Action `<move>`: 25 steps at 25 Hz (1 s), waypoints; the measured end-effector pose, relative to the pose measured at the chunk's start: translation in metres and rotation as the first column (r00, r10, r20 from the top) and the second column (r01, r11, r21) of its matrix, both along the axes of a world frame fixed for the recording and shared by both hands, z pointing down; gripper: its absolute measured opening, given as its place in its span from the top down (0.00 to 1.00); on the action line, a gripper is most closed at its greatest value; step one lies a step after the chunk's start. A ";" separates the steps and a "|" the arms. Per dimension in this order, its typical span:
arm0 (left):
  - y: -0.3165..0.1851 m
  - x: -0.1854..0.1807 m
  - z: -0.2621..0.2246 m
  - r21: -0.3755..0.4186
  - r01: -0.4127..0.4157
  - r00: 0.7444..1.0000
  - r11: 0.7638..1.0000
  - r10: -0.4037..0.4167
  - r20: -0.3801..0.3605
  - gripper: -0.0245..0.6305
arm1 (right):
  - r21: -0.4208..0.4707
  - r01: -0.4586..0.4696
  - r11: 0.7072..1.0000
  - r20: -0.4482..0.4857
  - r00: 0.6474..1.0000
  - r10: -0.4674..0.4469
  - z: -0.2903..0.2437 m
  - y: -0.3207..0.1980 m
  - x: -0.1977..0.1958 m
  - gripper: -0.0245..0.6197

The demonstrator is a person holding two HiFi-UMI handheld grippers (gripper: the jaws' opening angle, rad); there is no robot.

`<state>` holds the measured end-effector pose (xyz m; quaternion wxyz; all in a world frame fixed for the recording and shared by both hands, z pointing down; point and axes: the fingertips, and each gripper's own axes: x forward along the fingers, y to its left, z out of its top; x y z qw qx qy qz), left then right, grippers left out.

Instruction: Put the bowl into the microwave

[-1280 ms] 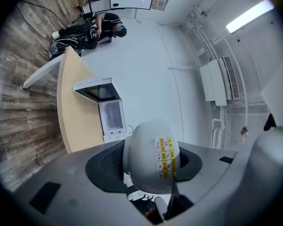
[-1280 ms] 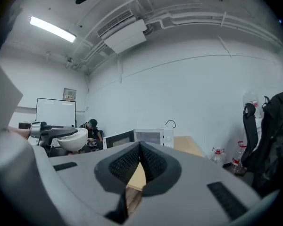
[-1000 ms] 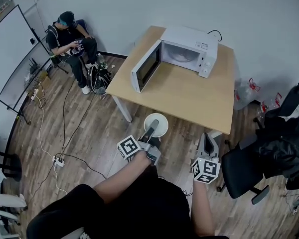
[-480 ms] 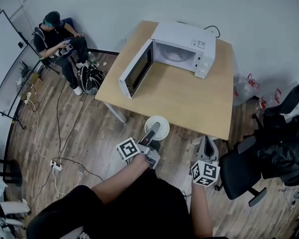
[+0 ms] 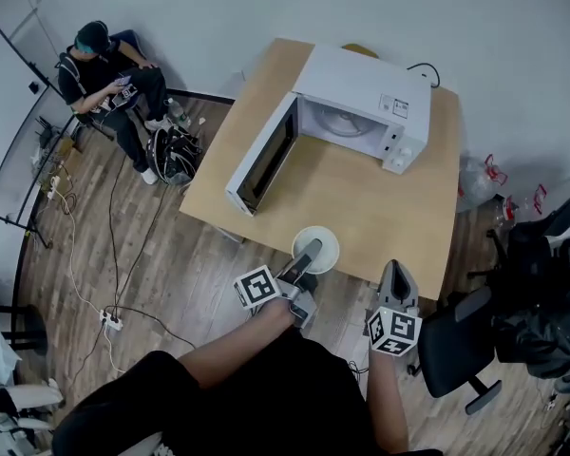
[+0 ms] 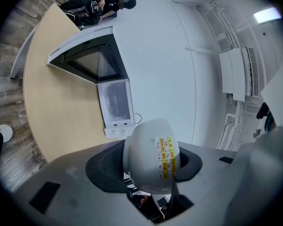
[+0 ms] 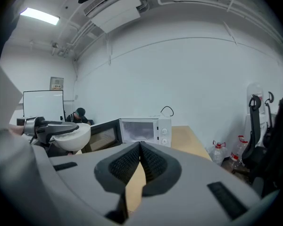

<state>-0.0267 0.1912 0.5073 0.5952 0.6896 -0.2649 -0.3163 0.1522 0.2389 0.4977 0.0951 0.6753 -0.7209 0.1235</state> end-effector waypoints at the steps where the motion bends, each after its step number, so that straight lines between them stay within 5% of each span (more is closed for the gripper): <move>1: -0.009 -0.001 0.001 -0.005 -0.003 1.000 1.000 0.003 0.009 0.63 | -0.009 0.001 1.000 -0.006 1.000 -0.001 0.000 -0.008 -0.001 0.87; 7: -0.060 -0.009 0.016 -0.039 -0.030 0.995 0.999 0.034 0.091 0.64 | -0.031 0.012 0.999 -0.027 1.000 -0.013 -0.002 -0.060 -0.010 0.87; 17: -0.133 -0.011 0.040 -0.090 -0.111 0.988 0.990 0.120 0.100 0.64 | -0.050 -0.014 0.999 -0.058 0.998 0.011 0.000 -0.143 -0.025 0.87; 25: -0.164 -0.005 0.053 -0.123 -0.109 0.986 0.986 0.123 0.109 0.64 | -0.087 -0.005 0.996 -0.085 0.996 -0.002 0.006 -0.162 -0.036 0.87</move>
